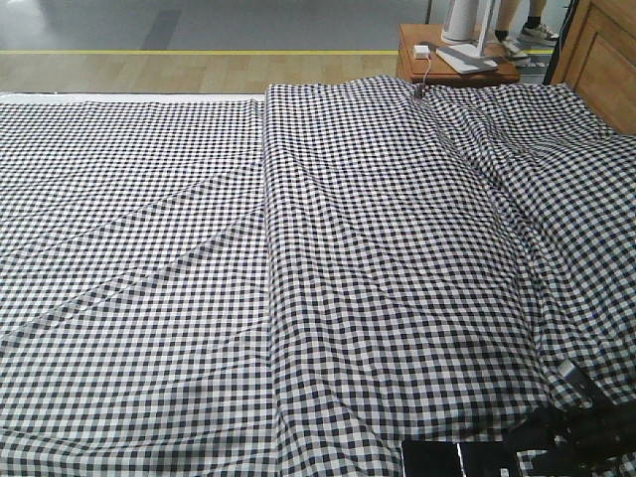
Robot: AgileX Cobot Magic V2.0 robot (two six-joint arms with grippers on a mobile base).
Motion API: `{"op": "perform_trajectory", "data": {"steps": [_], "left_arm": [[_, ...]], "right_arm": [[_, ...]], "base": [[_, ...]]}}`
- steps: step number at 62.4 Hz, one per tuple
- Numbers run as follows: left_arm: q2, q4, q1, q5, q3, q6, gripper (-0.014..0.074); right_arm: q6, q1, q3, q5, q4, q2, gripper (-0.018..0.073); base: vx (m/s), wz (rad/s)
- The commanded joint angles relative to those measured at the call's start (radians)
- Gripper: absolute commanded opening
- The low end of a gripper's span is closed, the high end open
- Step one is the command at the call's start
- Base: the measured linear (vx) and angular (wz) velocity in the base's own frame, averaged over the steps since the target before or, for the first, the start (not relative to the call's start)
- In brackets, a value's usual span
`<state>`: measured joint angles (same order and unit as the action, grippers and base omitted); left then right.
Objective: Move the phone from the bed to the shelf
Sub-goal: 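Close the right gripper on the black phone's long edge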
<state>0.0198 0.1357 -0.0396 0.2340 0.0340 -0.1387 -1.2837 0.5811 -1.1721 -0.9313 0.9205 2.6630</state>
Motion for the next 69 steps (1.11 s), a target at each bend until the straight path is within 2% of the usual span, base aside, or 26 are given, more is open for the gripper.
{"op": "perform_trajectory", "data": {"steps": [1, 13, 38, 51, 60, 69], "left_arm": [[0.006, 0.010, 0.001, -0.073, 0.002, 0.004, 0.0001], [0.006, 0.010, 0.001, -0.073, 0.002, 0.004, 0.0001], [0.006, 0.010, 0.001, -0.073, 0.002, 0.004, 0.0001], [0.006, 0.010, 0.001, -0.073, 0.002, 0.004, 0.0001], [0.006, 0.010, 0.001, -0.073, 0.002, 0.004, 0.0001], [0.006, 0.010, 0.001, -0.073, 0.002, 0.004, 0.0001]], "right_arm": [[-0.044, 0.002, -0.008, -0.064, 0.055, -0.024, 0.0592], [-0.086, -0.018, -0.008, -0.079, 0.103, 0.022, 0.0592], [-0.115, -0.166, -0.008, -0.078, 0.154, 0.079, 0.0592], [-0.119, -0.164, -0.008, -0.074, 0.174, 0.079, 0.0587], [-0.126, -0.164, -0.008, -0.070, 0.173, 0.079, 0.0541], [-0.127, -0.164, -0.008, -0.070, 0.173, 0.079, 0.0437]], "base": [[0.00, 0.00], [0.00, 0.00], [0.00, 0.00], [0.00, 0.00], [0.00, 0.00], [0.00, 0.00]]}}
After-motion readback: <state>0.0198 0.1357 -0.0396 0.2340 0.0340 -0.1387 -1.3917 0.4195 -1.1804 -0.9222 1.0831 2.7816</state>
